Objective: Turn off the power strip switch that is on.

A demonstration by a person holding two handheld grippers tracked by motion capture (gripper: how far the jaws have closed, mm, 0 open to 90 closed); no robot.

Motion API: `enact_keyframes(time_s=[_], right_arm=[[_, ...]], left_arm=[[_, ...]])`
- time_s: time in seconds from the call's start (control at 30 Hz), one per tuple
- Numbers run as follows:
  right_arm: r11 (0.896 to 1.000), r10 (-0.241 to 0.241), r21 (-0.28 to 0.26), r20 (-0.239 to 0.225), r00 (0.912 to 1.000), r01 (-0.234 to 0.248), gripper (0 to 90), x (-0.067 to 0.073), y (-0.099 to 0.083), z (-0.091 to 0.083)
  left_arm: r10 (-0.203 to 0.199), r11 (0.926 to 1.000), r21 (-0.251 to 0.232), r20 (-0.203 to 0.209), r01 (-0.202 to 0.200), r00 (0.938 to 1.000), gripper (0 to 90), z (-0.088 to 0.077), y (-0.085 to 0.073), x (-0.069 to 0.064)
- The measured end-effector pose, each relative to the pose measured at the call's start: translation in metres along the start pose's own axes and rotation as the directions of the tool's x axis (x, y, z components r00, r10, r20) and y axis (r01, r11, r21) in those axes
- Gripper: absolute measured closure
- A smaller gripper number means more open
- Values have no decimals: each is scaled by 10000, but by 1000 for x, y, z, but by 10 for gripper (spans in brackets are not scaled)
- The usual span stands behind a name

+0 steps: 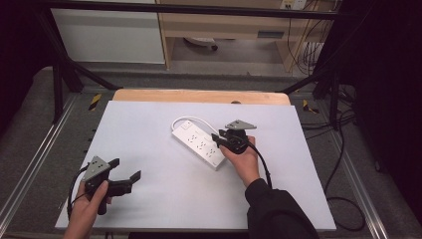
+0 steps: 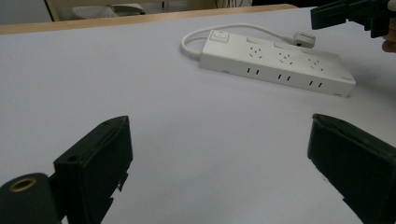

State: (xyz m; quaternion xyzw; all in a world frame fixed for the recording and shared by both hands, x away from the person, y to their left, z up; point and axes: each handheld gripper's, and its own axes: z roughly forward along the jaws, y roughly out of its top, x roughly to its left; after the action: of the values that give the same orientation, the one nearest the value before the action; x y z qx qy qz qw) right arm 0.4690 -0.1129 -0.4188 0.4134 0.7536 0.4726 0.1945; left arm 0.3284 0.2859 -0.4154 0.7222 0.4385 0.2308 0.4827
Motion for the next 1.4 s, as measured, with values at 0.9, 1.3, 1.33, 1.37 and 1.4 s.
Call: enact_keyframes(time_s=[0.9,1.3,1.33,1.37,1.4], right_arm=[[9997,248,-51,169,9995,-248,57,-12,10,-41],[9993,92,-356,267,9996,-82,63,-22,-3,-74],[9992,86,-398,266,9996,-76,62,-23,-4,-77],[9990,52,-441,286,9996,-39,61,-23,-5,-80],[9989,26,-470,313,9995,-11,62,-24,-6,-83]], left_arm=[[-34,10000,37,-49,34,10000,63,0,-1,0],[65,10000,73,-159,-64,9999,63,0,-1,0],[60,10000,75,-163,-59,9998,63,0,-1,0],[41,10000,74,-161,-39,9999,63,0,-1,0],[38,10000,74,-161,-37,9999,63,0,-1,0]])
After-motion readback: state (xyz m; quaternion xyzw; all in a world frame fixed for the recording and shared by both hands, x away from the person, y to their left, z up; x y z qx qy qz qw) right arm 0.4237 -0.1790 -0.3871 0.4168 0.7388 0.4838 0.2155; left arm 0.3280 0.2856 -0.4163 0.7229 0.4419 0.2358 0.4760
